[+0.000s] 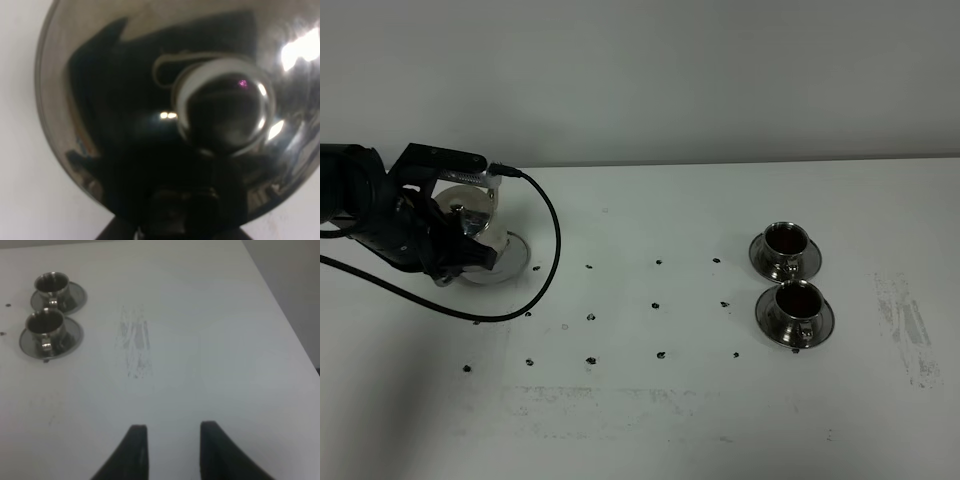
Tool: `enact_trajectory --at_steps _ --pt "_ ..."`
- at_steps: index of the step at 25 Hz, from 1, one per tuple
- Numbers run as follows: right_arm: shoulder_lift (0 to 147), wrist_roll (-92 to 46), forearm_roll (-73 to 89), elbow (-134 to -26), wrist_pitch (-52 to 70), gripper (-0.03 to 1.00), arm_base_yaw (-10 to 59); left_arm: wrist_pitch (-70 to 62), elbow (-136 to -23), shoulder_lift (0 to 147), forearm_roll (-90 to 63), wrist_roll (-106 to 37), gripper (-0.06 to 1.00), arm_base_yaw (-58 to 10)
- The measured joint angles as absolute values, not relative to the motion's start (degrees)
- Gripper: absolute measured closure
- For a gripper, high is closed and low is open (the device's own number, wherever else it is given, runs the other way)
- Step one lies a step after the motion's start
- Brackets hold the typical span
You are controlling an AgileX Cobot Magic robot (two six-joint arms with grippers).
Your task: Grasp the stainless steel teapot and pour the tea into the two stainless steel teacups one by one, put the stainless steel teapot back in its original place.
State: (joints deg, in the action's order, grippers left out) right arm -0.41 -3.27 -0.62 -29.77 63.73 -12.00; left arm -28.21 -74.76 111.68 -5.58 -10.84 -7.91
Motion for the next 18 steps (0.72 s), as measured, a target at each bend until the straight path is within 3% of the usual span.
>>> enact_trajectory --at_steps 18 --pt "-0.4 -3.3 -0.6 -29.8 63.7 0.72 -12.0 -27.5 -78.2 116.9 -7.3 -10.8 0.75 -8.1"
